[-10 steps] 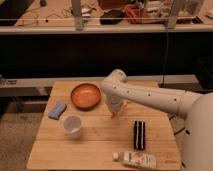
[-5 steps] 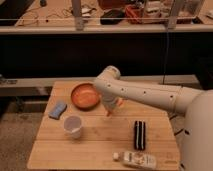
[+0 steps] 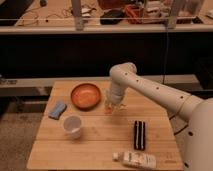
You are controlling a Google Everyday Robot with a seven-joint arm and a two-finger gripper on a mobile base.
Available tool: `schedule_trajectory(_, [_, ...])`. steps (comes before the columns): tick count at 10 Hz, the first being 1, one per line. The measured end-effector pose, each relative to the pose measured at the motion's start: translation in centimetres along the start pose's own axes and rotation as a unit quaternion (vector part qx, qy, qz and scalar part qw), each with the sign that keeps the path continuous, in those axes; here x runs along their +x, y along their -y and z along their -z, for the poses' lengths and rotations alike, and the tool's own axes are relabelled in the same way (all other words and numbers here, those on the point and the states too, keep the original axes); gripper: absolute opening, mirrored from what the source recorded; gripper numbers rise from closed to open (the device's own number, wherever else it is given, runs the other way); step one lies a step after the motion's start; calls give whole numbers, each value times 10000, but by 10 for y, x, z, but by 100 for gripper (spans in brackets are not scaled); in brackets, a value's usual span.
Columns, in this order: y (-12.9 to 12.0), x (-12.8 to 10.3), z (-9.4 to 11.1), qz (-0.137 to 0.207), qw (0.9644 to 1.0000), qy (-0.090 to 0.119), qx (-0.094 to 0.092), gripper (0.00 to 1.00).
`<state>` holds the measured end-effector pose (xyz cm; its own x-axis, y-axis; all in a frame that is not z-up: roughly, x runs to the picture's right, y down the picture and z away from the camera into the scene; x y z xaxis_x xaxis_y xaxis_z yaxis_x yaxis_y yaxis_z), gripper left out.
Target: Place the pepper in the ceramic cup
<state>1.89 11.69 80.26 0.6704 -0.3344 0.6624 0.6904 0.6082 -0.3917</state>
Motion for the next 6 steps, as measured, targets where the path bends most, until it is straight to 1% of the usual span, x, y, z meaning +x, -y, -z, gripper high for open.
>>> schedule_trajectory(1, [10,-9,9,29,9998,152,131,5])
schedule_trajectory(2, [16,-15,23,35,9990,335,278,5])
schedule_trajectory(3, [18,-18,32,36,9981,493,372,5])
schedule_trajectory(4, [23,-23,45,48,9959,720,546,5])
schedule_trajectory(6, [29,-34,72,121,9905,1089,830,5])
